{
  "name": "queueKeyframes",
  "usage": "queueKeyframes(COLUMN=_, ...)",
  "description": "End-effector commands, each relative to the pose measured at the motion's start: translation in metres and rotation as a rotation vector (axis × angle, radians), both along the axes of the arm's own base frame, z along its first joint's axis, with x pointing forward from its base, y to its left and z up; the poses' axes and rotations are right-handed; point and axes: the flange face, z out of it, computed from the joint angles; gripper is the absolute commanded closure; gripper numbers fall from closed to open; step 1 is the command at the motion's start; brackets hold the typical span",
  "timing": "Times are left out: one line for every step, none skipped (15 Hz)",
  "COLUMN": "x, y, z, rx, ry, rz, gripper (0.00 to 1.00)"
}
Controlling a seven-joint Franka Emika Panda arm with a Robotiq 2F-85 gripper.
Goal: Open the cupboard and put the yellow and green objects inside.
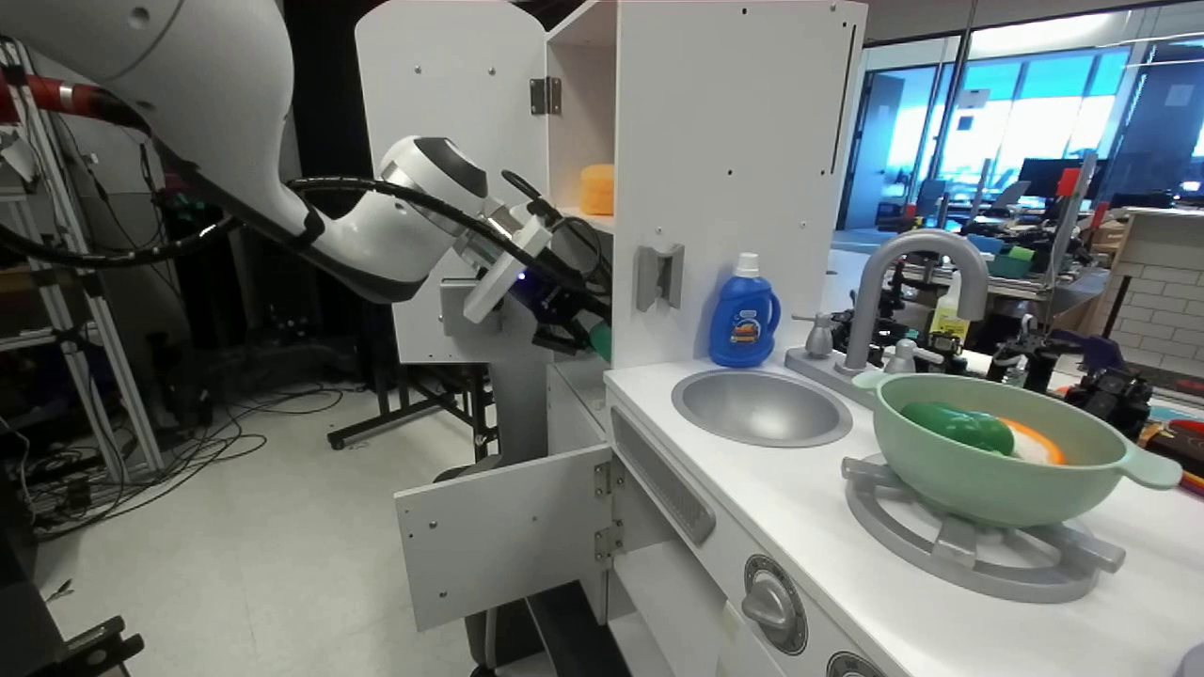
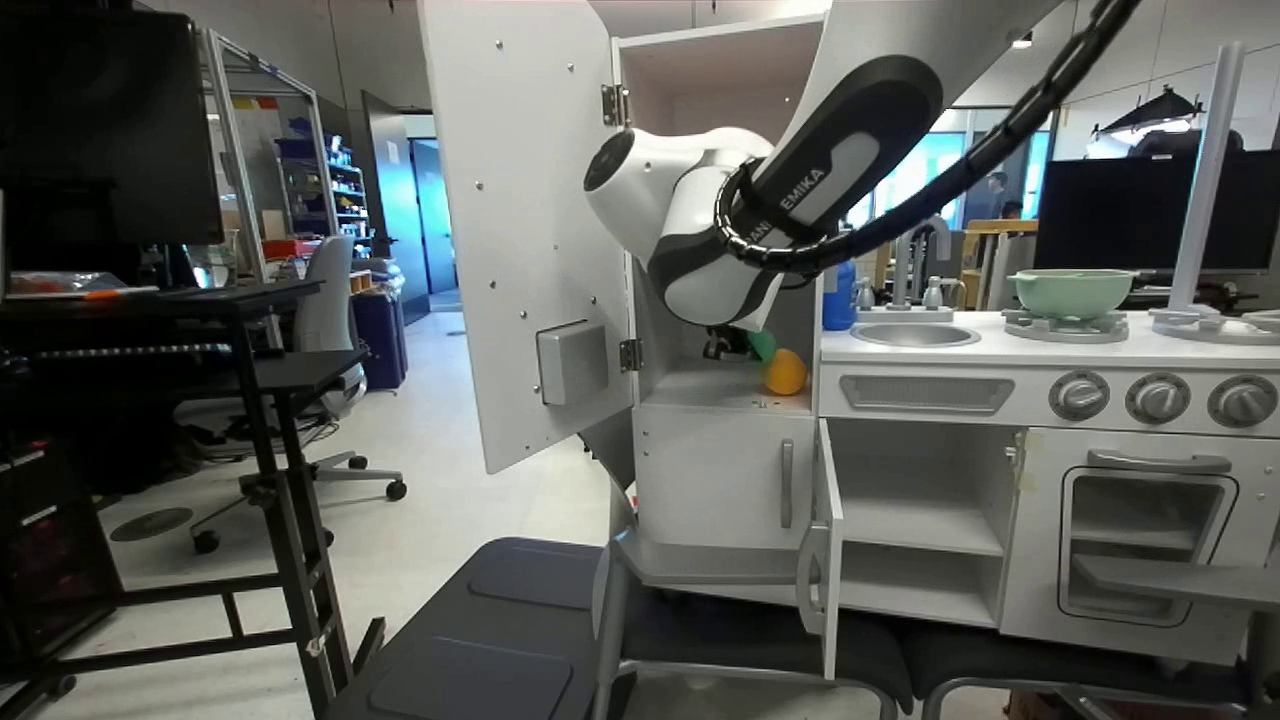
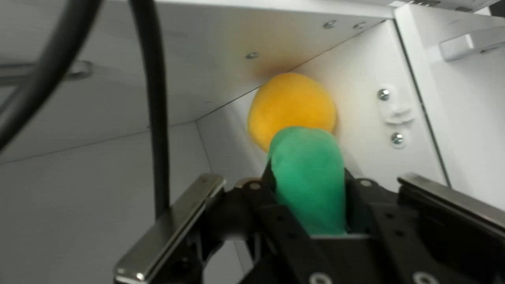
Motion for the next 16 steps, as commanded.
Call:
queueKeyframes(x=0.017, y=-0.007, z=0.01, rx=-0.034, ry=-0.038, rz=-0.01, gripper=0.39)
queueKeyframes(x=0.018, y=-0.011, z=0.007, rx=-0.035, ry=-0.042, rz=-0.01, gripper=0.31)
queueKeyframes(x=0.019, y=-0.013, z=0.005, rx=-0.038, ry=-0.043, rz=-0.009, gripper=0.24)
queueKeyframes(x=0.02, y=-0.012, z=0.007, rx=-0.039, ry=-0.047, rz=-0.009, gripper=0.18)
queueKeyframes(x=0.02, y=-0.012, z=0.006, rx=-0.041, ry=-0.05, rz=-0.007, gripper=0.09)
queueKeyframes(x=0.02, y=-0.01, z=0.006, rx=-0.043, ry=-0.051, rz=-0.005, gripper=0.03)
queueKeyframes(x=0.02, y=-0.009, z=0.006, rx=-0.046, ry=-0.054, rz=-0.003, gripper=0.0)
queueKeyframes(x=0.021, y=-0.012, z=0.003, rx=-0.047, ry=-0.057, rz=-0.003, gripper=0.0)
queueKeyframes(x=0.021, y=-0.012, z=0.002, rx=-0.047, ry=-0.059, rz=-0.002, gripper=0.0)
queueKeyframes(x=0.021, y=-0.01, z=0.003, rx=-0.048, ry=-0.058, rz=0.0, gripper=0.0)
queueKeyframes(x=0.021, y=-0.01, z=0.001, rx=-0.047, ry=-0.058, rz=0.004, gripper=0.0)
queueKeyframes(x=0.02, y=-0.007, z=0.001, rx=-0.044, ry=-0.052, rz=0.01, gripper=0.0)
queueKeyframes(x=0.019, y=-0.001, z=0.006, rx=-0.038, ry=-0.03, rz=0.022, gripper=0.0)
queueKeyframes(x=0.018, y=0.003, z=0.009, rx=-0.031, ry=-0.004, rz=0.042, gripper=0.0)
queueKeyframes(x=0.016, y=0.01, z=0.012, rx=-0.018, ry=0.046, rz=0.079, gripper=0.0)
queueKeyframes(x=0.014, y=0.02, z=0.023, rx=-0.001, ry=0.104, rz=0.124, gripper=0.0)
